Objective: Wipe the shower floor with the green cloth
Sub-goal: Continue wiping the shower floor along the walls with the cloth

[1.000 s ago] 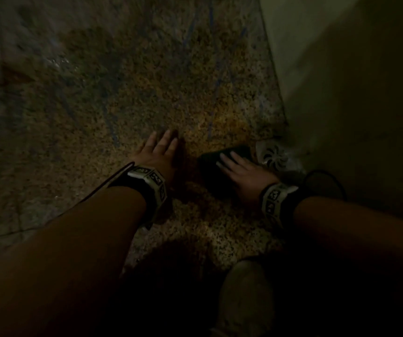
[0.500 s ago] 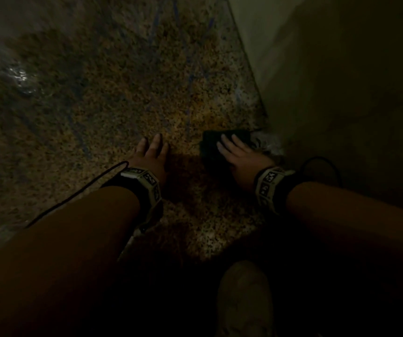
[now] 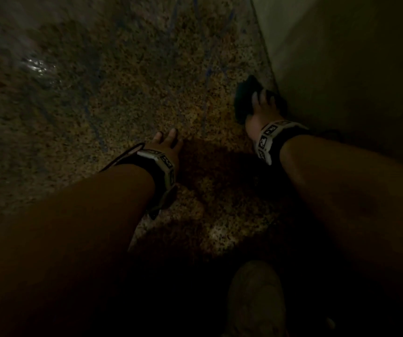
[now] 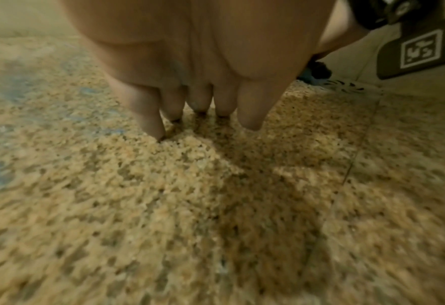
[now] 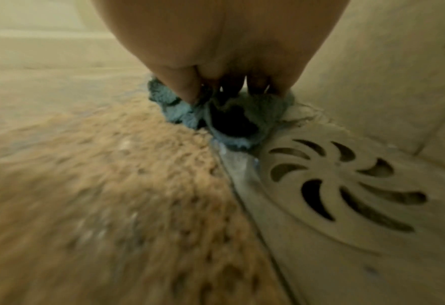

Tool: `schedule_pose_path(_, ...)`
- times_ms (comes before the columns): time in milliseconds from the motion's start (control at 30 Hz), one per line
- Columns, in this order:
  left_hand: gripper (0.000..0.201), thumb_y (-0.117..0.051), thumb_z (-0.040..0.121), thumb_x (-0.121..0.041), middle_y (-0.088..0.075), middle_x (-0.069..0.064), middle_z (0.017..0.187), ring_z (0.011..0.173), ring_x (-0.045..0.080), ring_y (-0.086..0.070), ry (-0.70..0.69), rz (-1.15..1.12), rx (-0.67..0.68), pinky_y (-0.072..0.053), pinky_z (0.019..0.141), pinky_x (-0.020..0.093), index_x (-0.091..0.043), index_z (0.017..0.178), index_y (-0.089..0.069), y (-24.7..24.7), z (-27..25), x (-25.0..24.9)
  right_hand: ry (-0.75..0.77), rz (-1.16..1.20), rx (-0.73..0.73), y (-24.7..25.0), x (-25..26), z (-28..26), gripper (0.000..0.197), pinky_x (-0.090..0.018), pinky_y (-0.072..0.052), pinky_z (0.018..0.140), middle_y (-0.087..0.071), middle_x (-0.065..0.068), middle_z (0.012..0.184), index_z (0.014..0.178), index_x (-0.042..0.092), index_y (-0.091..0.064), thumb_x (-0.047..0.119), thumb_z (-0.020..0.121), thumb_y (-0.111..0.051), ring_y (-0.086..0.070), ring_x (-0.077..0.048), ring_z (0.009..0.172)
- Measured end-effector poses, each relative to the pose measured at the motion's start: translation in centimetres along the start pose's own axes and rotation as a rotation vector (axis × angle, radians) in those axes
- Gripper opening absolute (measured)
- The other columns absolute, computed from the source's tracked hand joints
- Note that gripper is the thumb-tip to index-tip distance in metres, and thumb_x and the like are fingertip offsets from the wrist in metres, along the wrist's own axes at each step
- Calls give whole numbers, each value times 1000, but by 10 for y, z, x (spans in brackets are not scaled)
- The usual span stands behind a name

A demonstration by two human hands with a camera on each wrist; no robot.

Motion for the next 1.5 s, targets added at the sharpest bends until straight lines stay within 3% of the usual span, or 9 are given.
schedule_pose_path(100,97,-58,89,-45,26,-2,154,145,31,6,-10,9,-5,-24,113,49,-27,149,16,1,-3,-2,90,11,28,-15,-4,-11,59,-47,-10,117,14,-6,158,151,14,7,29,104,-24,5,-34,145)
schedule_pose_path(233,98,-60,89,-41,28,-3,154,145,30,8,-17,-5,-10,-22,114,49,-28,149,16,-1,-6,-2,254,-161,24,-44,-10,-37,59,-40,-9,116,15,-6,158,151,15,7,28,103,-25,4,-31,146)
schedule_pose_path(367,96,-59,91,-38,29,-4,153,145,28,10,-16,-15,-4,-22,114,48,-29,149,18,0,-10,-2,337,-123,37,-40,-12,-35,59,-36,-10,116,14,-4,158,152,17,4,17,103,-30,6,-28,146)
schedule_pose_path(600,95,-57,92,-37,29,-2,153,145,29,11,-7,0,19,-19,114,45,-27,149,18,2,-12,-4,206,-79,52,6,-10,5,74,-44,-12,117,16,-7,158,151,17,5,2,97,-43,7,-32,145)
schedule_pose_path(733,92,-55,92,-42,26,-3,154,145,28,9,-27,-26,-3,-20,114,46,-29,149,16,3,-8,0,64,-50,61,18,-5,16,77,-47,-11,117,16,-7,158,151,16,9,8,97,-45,7,-33,145)
schedule_pose_path(867,90,-52,93,-43,27,-3,154,145,28,9,-32,-17,-21,-20,113,46,-28,149,16,2,-9,-1,208,-107,4,-7,7,-3,67,-48,-9,116,12,-10,158,152,12,4,17,99,-37,5,-38,144)
schedule_pose_path(1000,85,-47,96,-46,26,-3,154,145,28,8,-29,-17,-29,-20,113,44,-28,149,16,4,-12,-4,414,-205,68,-45,20,-36,67,-45,-2,116,15,-8,158,152,13,5,31,101,-36,9,-36,144)
schedule_pose_path(1400,86,-48,95,-47,28,-2,154,145,28,11,-24,-9,-14,-19,113,45,-28,149,17,4,-17,-4,335,-78,6,1,65,4,56,-50,-5,115,12,-3,159,152,16,2,26,105,-27,8,-34,145)
schedule_pose_path(1500,89,-50,94,-48,29,-3,153,145,27,11,-16,-2,-10,-19,113,45,-29,149,18,3,-16,-2,391,-184,21,-14,70,-9,57,-51,-8,114,13,-2,159,152,16,4,21,104,-28,7,-33,145)
Point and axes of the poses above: each hand's wrist, its own z-axis towards the middle knuckle, its own y-axis out of the back of the hand, x = y × z, the point moved 6 cm from there along z, towards the middle knuckle
